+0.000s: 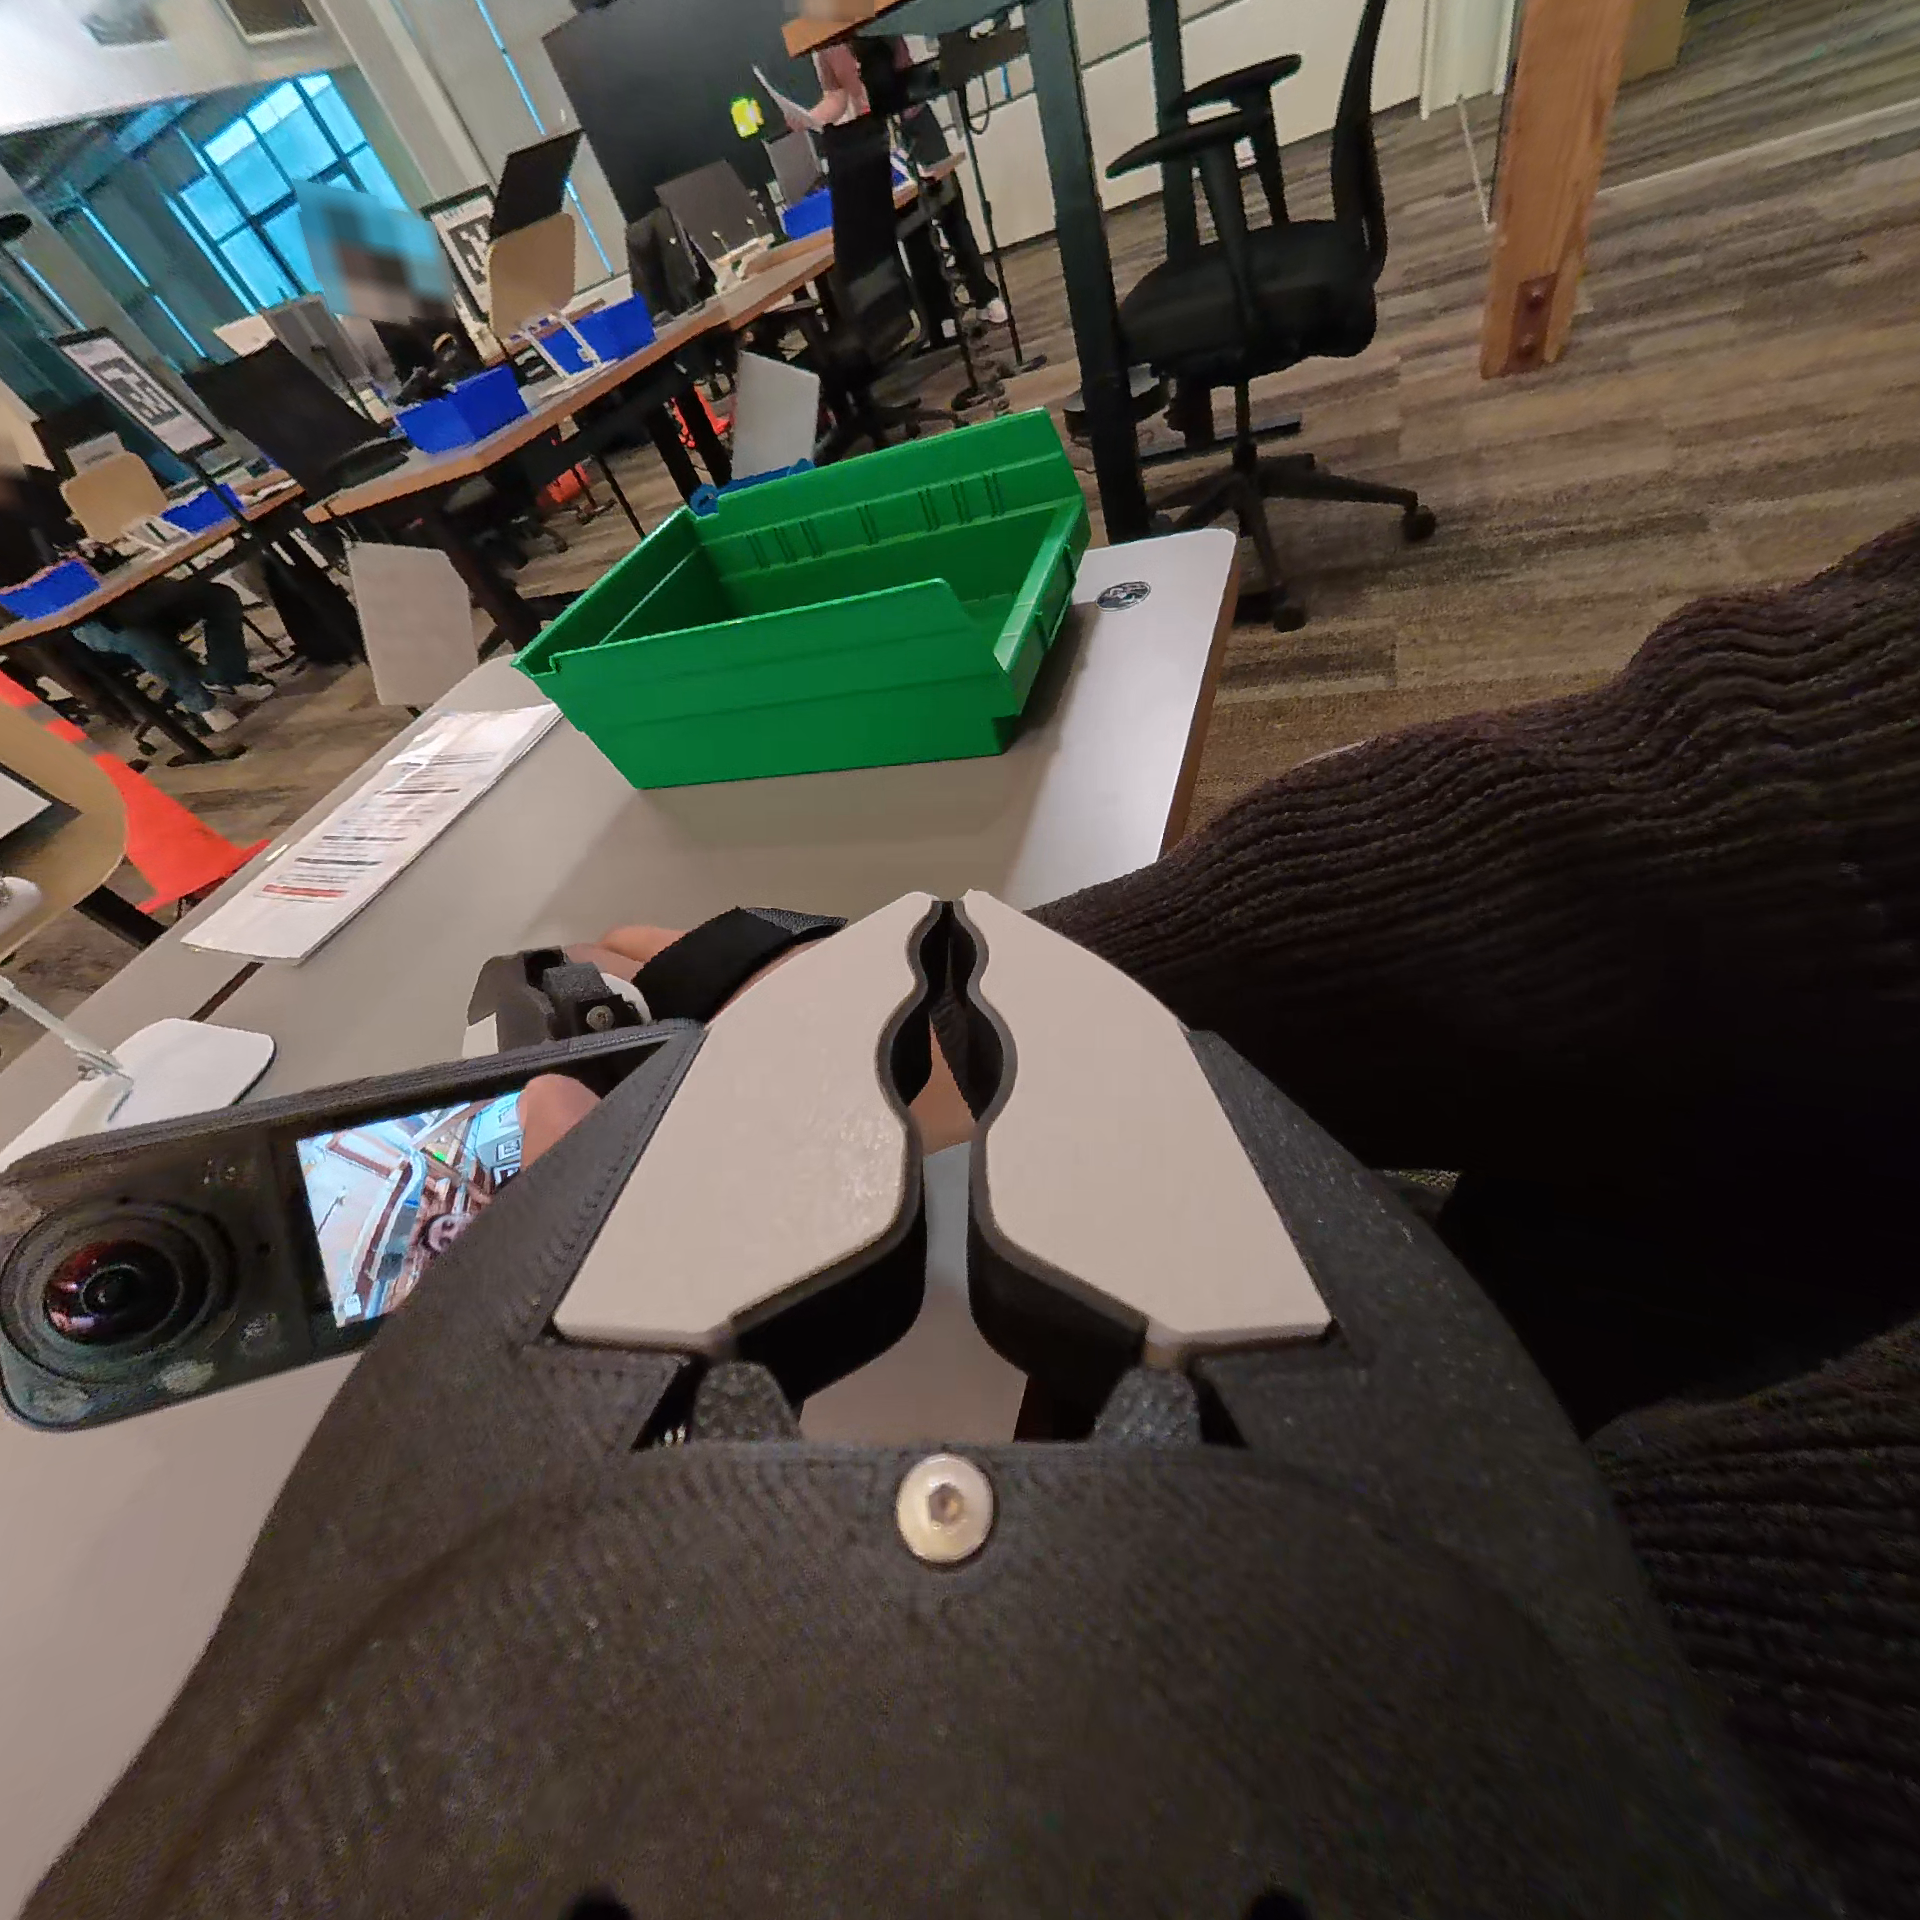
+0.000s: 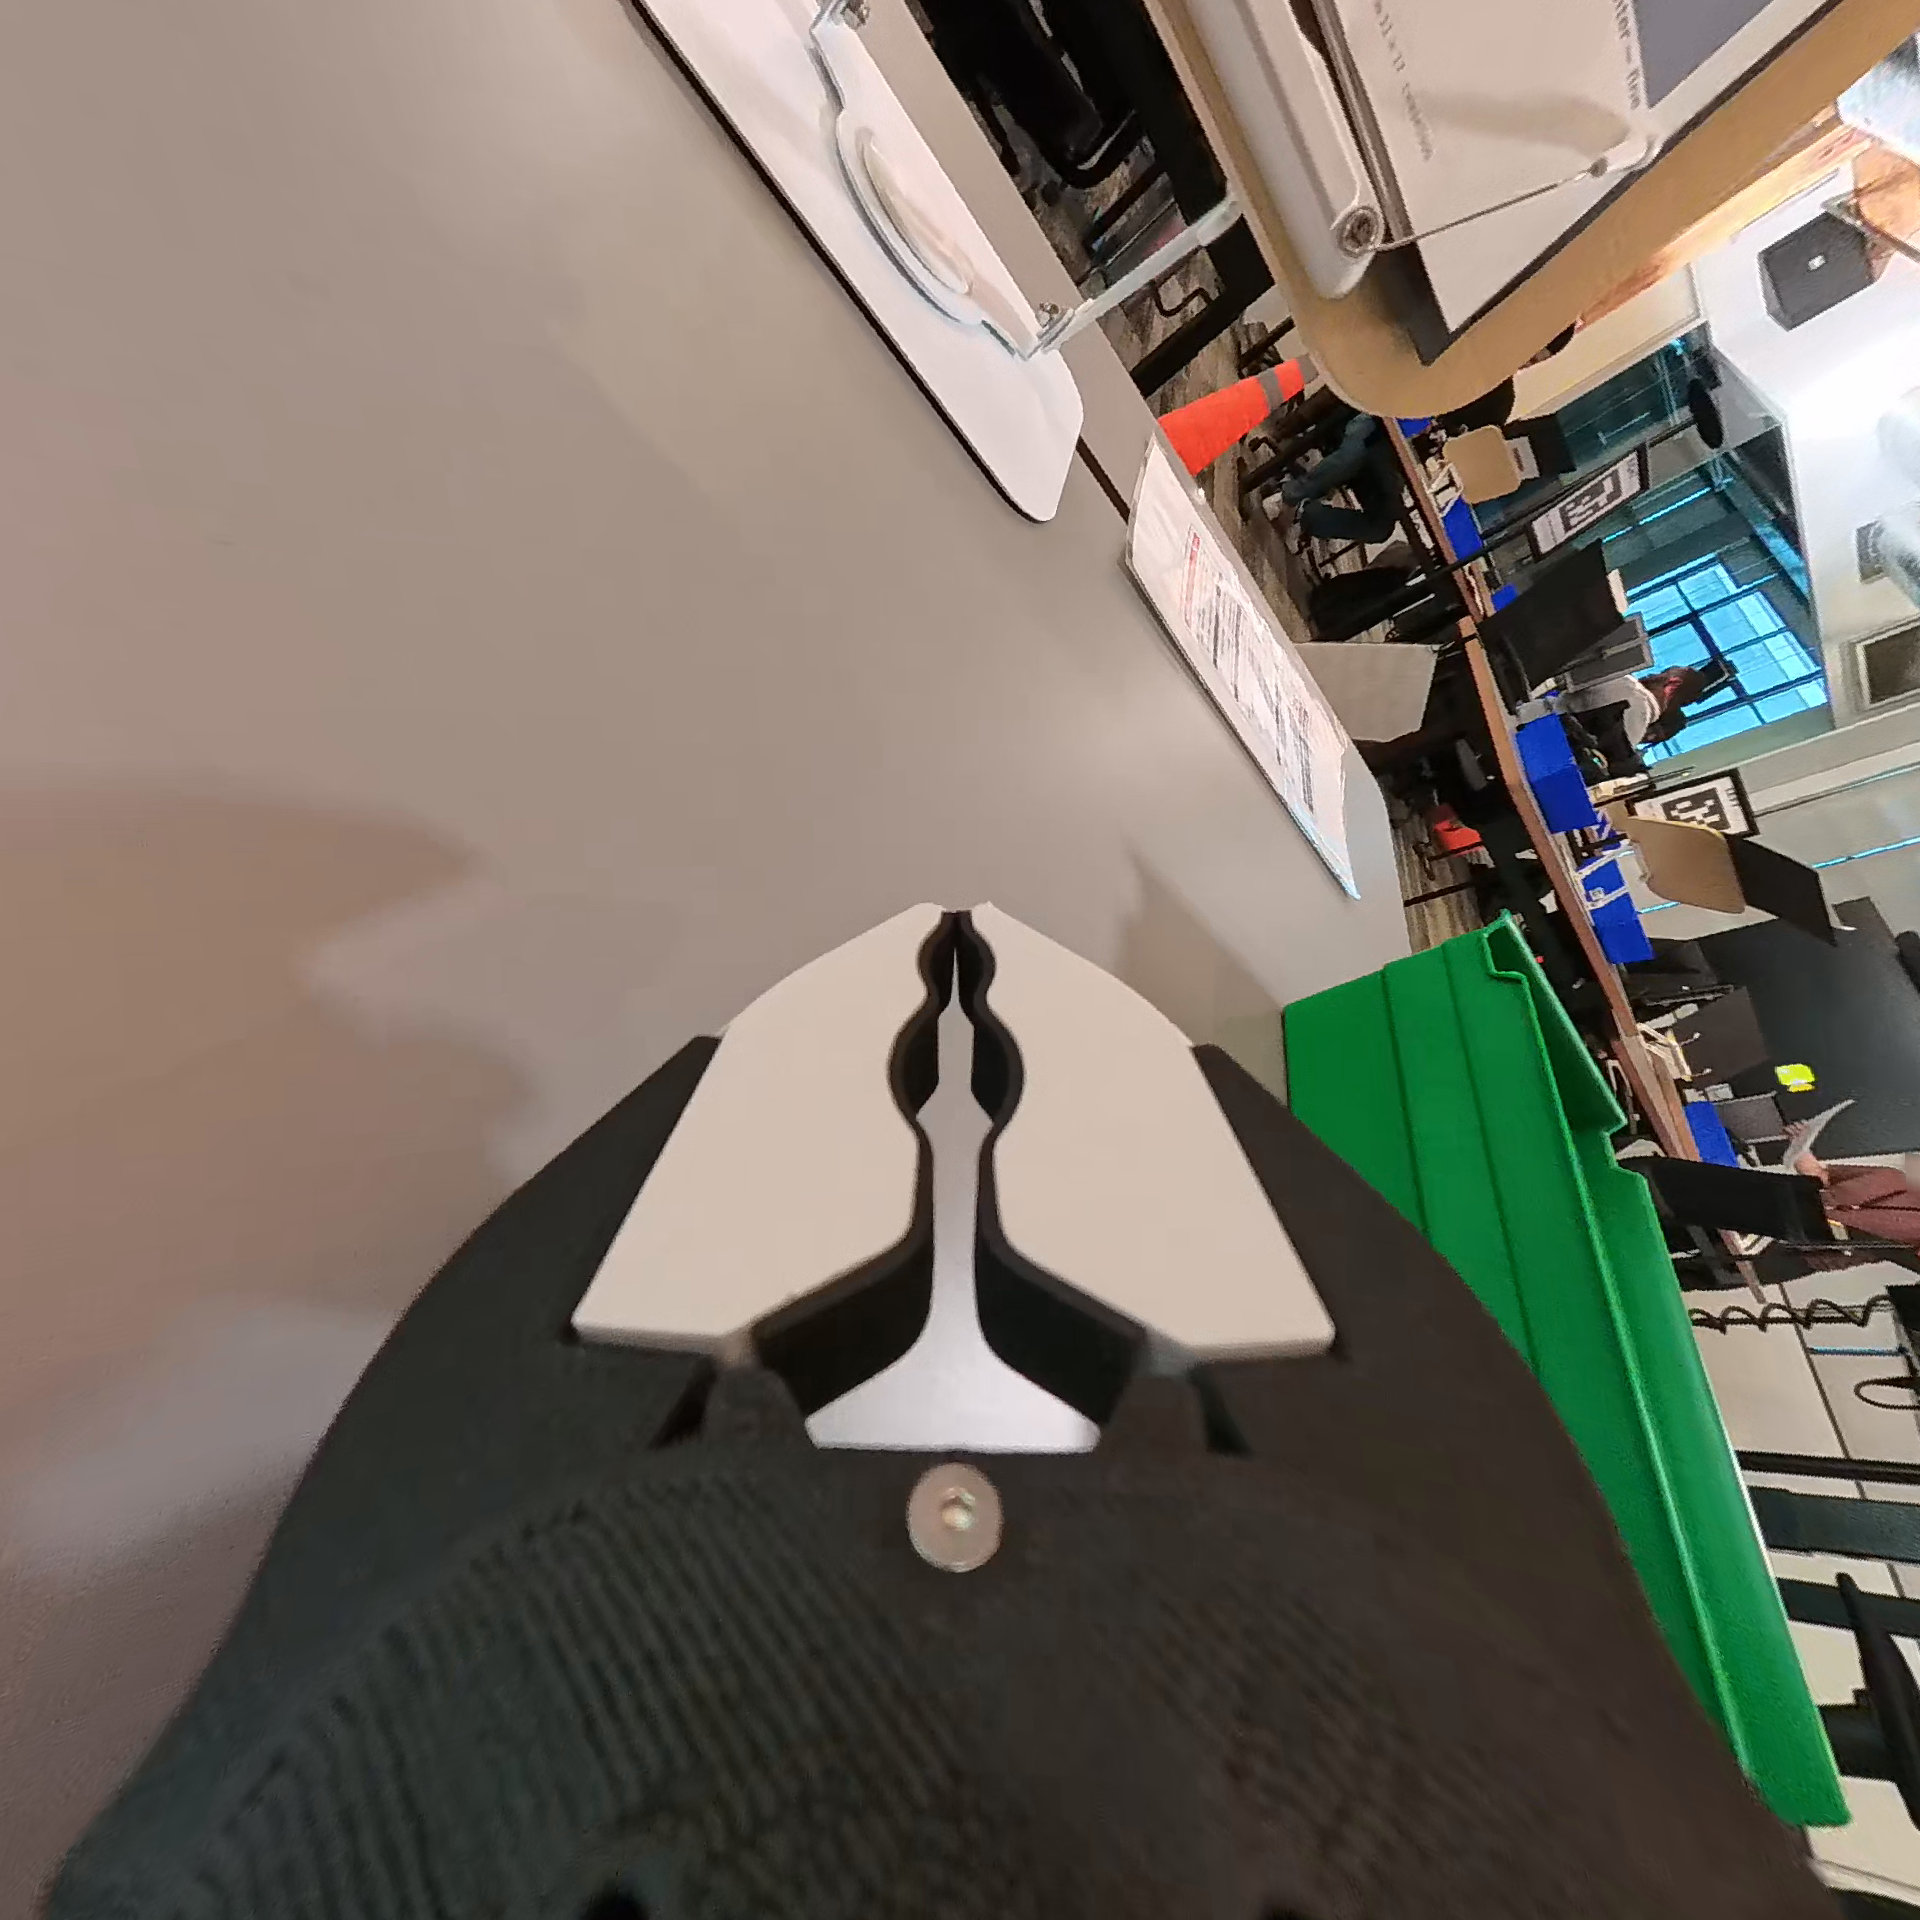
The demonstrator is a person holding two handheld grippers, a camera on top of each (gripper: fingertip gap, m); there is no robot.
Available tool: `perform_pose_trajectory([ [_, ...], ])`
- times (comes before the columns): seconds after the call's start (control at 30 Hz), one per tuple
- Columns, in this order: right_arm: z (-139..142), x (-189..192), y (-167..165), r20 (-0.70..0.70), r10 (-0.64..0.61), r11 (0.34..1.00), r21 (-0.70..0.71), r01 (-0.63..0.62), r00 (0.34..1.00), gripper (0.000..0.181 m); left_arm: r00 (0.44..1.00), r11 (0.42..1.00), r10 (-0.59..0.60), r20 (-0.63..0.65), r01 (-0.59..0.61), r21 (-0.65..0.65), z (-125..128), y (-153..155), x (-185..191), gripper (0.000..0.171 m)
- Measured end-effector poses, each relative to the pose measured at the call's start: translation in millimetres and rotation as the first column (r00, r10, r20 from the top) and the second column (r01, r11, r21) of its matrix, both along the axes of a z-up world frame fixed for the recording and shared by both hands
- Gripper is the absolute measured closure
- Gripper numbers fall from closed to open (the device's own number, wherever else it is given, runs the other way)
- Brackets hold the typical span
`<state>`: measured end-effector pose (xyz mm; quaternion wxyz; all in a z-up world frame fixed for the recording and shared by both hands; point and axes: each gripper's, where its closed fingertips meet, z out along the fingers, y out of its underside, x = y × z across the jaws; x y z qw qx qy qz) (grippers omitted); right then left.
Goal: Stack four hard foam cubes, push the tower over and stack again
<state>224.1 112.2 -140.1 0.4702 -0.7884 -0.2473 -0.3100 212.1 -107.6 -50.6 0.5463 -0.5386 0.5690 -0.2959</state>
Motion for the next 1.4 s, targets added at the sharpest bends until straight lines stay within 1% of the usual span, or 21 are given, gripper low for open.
perform_pose_trajectory([
  [0.13, -1, -2, -1, 0.012, 0.006, 1.0, -0.004, -0.006, 1.0, 0.181, 1.0, 1.0, 0.001, -0.012, -0.001, -0.006, 0, -1, 0, 0.17],
  [0.2, -1, -2, -1, 0.004, 0.006, 1.0, -0.003, -0.006, 1.0, 0.181, 1.0, 1.0, 0.001, 0.014, -0.001, 0.001, 5, -2, -1, 0.171],
  [0.3, -1, 2, 0, -0.05, -0.002, 1.0, -0.013, 0.001, 0.999, 0.181, 0.998, 1.0, 0.025, 0.062, -0.025, 0.007, 16, 1, -5, 0.17],
  [0.37, -4, 5, 0, -0.116, -0.008, 0.999, -0.033, 0.004, 0.993, 0.181, 0.992, 0.998, 0.042, 0.117, -0.037, -0.05, 25, 7, -9, 0.17],
  [0.5, -7, 13, 1, -0.24, -0.026, 0.998, -0.068, 0.01, 0.971, 0.181, 0.965, 0.976, 0.145, 0.218, -0.104, -0.19, 37, 43, -27, 0.17],
  [0.57, -9, 15, 1, -0.284, -0.025, 0.996, -0.085, 0.001, 0.958, 0.177, 0.949, 0.956, 0.204, 0.241, -0.141, -0.257, 38, 66, -40, 0.165],
  [0.63, -10, 16, 1, -0.325, -0.025, 0.995, -0.098, -0.008, 0.945, 0.175, 0.931, 0.929, 0.269, 0.248, -0.182, -0.322, 36, 93, -56, 0.164],
  [0.7, -12, 13, 1, -0.366, -0.013, 0.993, -0.111, -0.03, 0.93, 0.171, 0.899, 0.89, 0.36, 0.25, -0.25, -0.382, 29, 126, -77, 0.162],
  [0.77, -12, 8, 0, -0.405, 0.001, 0.991, -0.12, -0.055, 0.914, 0.168, 0.864, 0.837, 0.452, 0.221, -0.325, -0.44, 15, 160, -101, 0.158],
  [0.8, -12, 6, -1, -0.421, 0.012, 0.99, -0.122, -0.069, 0.907, 0.166, 0.848, 0.81, 0.491, 0.197, -0.363, -0.461, 5, 176, -114, 0.154],
  [0.87, -12, -1, -2, -0.442, 0.033, 0.987, -0.124, -0.098, 0.896, 0.164, 0.836, 0.773, 0.534, 0.125, -0.422, -0.474, -18, 202, -136, 0.139],
  [0.97, -13, -11, -4, -0.463, 0.062, 0.982, -0.132, -0.138, 0.884, 0.163, 0.802, 0.719, 0.598, 0.005, -0.533, -0.446, -49, 231, -166, 0.122],
  [1.07, -14, -24, -7, -0.497, 0.1, 0.971, -0.138, -0.192, 0.862, 0.158, 0.775, 0.682, 0.63, -0.046, -0.581, -0.444, -58, 245, -180, 0.111],
  [1.13, -14, -34, -10, -0.528, 0.135, 0.961, -0.135, -0.24, 0.838, 0.152, 0.77, 0.664, 0.632, -0.09, -0.598, -0.449, -67, 248, -184, 0.107],
  [1.23, -7, -54, -16, -0.591, 0.205, 0.939, -0.106, -0.327, 0.78, 0.136, 0.752, 0.638, 0.622, -0.218, -0.648, -0.417, -90, 248, -187, 0.098],
  [1.3, -1, -64, -20, -0.629, 0.235, 0.927, -0.083, -0.366, 0.741, 0.127, 0.723, 0.622, 0.63, -0.282, -0.688, -0.374, -100, 249, -188, 0.096],
  [1.4, 2, -75, -24, -0.659, 0.263, 0.91, -0.074, -0.409, 0.704, 0.121, 0.697, 0.638, 0.637, -0.33, -0.716, -0.283, -107, 248, -188, 0.098],
])
